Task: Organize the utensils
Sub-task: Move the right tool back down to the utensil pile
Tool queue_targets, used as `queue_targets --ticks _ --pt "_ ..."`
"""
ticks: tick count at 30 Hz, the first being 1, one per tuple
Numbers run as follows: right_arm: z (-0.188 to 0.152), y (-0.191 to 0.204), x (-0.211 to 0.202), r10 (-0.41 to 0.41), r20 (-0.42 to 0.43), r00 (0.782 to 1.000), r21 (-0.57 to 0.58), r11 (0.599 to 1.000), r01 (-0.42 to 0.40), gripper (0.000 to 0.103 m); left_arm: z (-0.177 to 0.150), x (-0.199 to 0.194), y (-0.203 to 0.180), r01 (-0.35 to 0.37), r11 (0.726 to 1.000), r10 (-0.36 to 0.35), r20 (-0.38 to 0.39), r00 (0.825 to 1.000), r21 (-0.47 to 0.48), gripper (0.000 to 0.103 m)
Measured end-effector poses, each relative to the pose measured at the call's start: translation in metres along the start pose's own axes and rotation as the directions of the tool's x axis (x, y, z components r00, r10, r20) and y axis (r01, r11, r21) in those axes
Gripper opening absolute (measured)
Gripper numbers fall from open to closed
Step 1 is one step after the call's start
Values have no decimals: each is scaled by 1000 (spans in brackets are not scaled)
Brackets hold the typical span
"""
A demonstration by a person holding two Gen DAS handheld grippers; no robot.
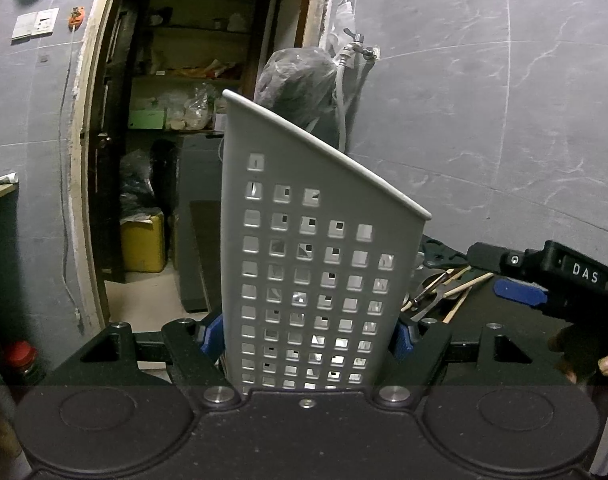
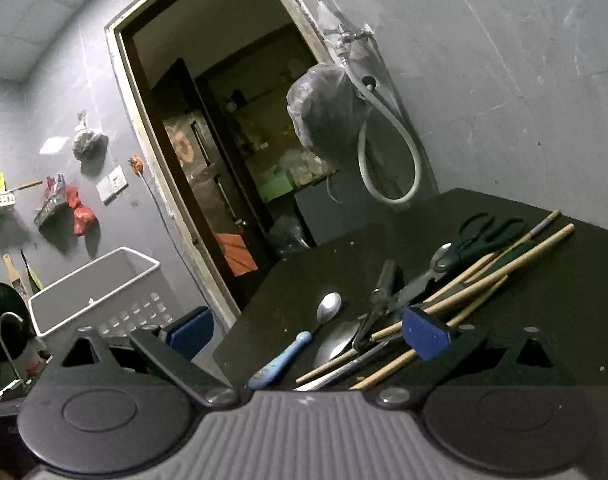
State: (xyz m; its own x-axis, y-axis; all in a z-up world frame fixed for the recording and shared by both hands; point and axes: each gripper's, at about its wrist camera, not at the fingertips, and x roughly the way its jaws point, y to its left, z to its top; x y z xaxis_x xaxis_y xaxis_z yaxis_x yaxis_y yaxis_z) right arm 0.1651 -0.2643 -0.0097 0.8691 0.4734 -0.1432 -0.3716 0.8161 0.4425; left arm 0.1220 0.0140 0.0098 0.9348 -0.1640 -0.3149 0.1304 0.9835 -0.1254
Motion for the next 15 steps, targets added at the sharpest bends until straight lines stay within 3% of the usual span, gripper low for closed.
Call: queue_targets --ticks 15 --pt "-5 5 8 7 -74 997 -13 1000 -8 103 -1 -1 -2 -4 1000 4 -1 1000 5 77"
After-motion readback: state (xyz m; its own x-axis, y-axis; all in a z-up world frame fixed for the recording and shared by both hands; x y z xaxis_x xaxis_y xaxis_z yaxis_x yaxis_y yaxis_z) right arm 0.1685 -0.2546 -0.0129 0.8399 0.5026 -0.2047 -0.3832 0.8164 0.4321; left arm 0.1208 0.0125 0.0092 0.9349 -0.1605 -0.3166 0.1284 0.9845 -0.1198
